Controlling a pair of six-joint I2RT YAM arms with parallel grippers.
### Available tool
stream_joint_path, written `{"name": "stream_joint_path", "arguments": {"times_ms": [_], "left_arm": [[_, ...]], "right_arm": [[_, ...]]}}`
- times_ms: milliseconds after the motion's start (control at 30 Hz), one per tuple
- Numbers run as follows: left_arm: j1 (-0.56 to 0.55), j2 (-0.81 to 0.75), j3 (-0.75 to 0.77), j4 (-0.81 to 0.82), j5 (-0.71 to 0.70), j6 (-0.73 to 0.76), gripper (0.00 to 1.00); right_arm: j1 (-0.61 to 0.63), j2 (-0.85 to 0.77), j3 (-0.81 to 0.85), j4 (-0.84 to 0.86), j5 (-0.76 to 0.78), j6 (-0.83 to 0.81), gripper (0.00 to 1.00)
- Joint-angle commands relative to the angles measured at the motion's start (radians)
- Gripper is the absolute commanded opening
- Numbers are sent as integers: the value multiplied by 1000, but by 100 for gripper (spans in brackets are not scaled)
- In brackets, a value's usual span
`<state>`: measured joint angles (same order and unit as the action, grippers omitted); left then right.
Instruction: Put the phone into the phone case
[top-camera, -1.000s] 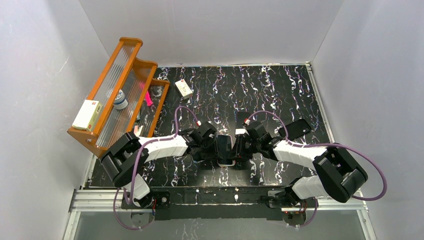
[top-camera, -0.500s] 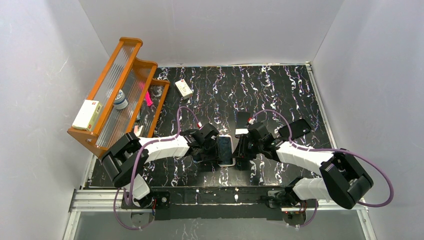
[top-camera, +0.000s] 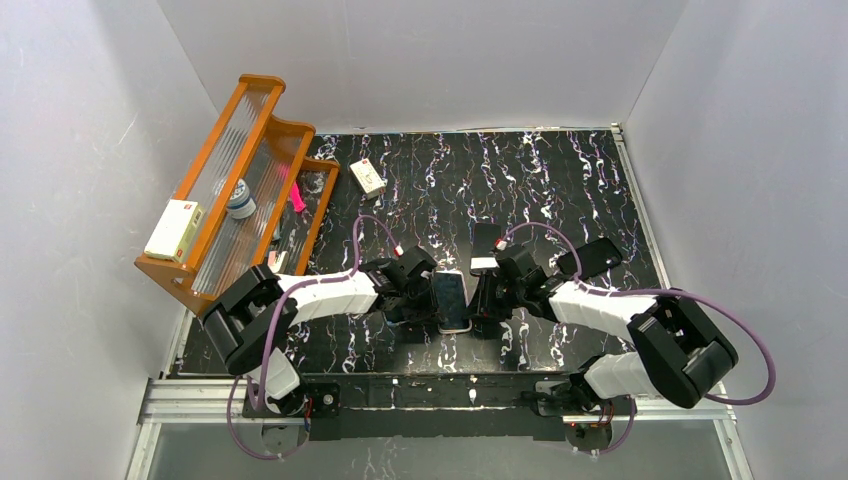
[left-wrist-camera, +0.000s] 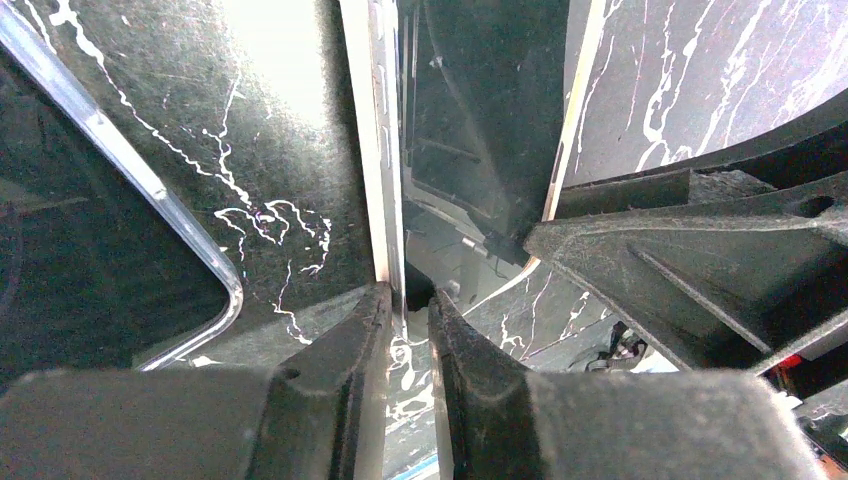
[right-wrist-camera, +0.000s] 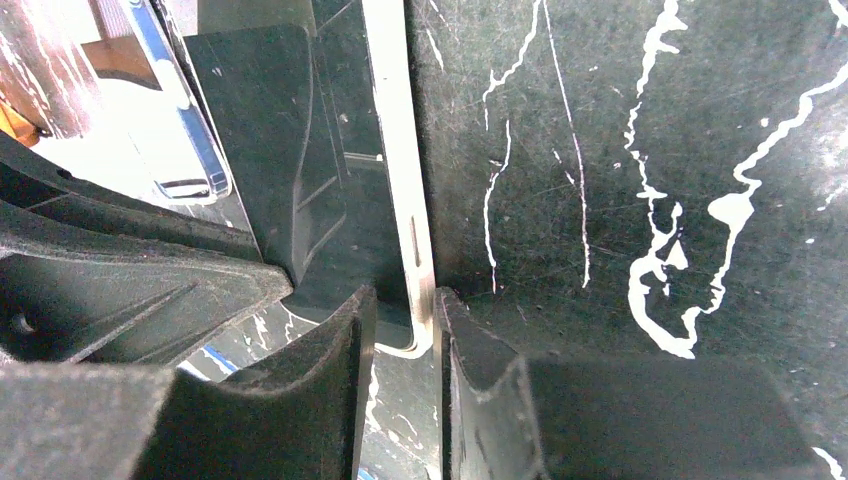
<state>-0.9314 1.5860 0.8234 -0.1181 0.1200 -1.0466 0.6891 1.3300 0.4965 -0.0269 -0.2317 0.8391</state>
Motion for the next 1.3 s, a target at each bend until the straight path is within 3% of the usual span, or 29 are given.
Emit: {"name": "stream_joint_path", "arguments": {"times_ms": [0, 167, 300, 467, 633, 867, 1067, 1267], "left_arm": [[-17, 8, -18, 88, 65, -53, 6], [-24, 19, -29, 86, 73, -67, 7], [-13, -35, -25, 34, 16, -58, 17], [83, -137, -67, 40, 30, -59, 30], [173, -177, -65, 29, 52, 8, 36], [201, -104, -48, 94, 100, 26, 36], [200, -21, -38, 156, 136, 36, 35], [200, 45, -40, 153, 144, 39, 27]], "right_arm": [[11, 11, -25, 159, -111, 48, 34], [12, 9, -47, 207, -141, 83, 33], [9, -23, -45, 153, -68, 76, 34], [-31, -85, -48, 128, -13, 50, 37], [-63, -75, -18, 134, -13, 9, 41], [-98, 17, 48, 132, -43, -8, 51], [-102, 59, 19, 230, -104, 30, 56], [-103, 111, -5, 315, -159, 90, 61]]}}
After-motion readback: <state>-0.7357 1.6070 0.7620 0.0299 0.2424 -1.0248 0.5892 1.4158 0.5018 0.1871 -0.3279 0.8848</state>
